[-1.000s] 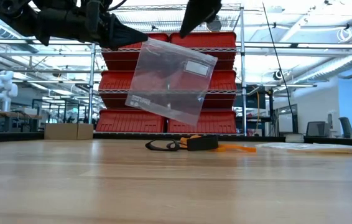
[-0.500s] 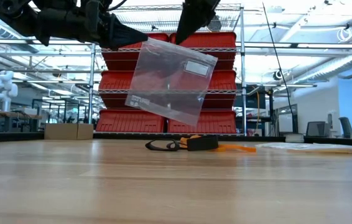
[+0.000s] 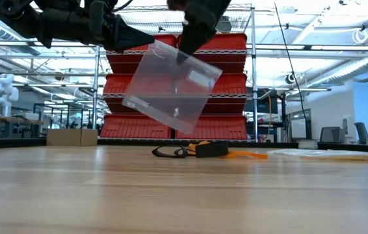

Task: Sort rubber bands
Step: Open the transparent zip bag

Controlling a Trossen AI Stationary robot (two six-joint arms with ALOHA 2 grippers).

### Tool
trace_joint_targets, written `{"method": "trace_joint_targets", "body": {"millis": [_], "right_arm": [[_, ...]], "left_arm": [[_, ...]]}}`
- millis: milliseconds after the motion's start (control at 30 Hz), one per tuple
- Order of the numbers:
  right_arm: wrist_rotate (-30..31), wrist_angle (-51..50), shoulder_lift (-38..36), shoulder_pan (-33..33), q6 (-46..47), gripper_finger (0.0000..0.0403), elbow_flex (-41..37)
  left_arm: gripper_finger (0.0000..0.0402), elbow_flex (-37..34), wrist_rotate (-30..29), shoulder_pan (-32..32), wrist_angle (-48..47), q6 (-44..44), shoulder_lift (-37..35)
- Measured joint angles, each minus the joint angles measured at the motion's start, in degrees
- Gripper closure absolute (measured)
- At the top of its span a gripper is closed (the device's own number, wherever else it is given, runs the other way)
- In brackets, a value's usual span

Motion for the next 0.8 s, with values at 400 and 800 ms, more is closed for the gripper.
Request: {"method": "trace_joint_targets", "body": {"millis": [400, 800], "right_arm": [[1.3, 11.8, -3.6, -0.6, 2.9, 0.0403, -12.3], [-2.3, 40.3, -4.4, -0.9, 3.3, 0.0397, -26.3]], "left_arm": [[0.0401, 0.0, 0.0, 0.0, -3.2, 1.0, 0.0], [0.0401, 0.0, -0.5, 0.0, -3.6, 1.0, 0.0]]}}
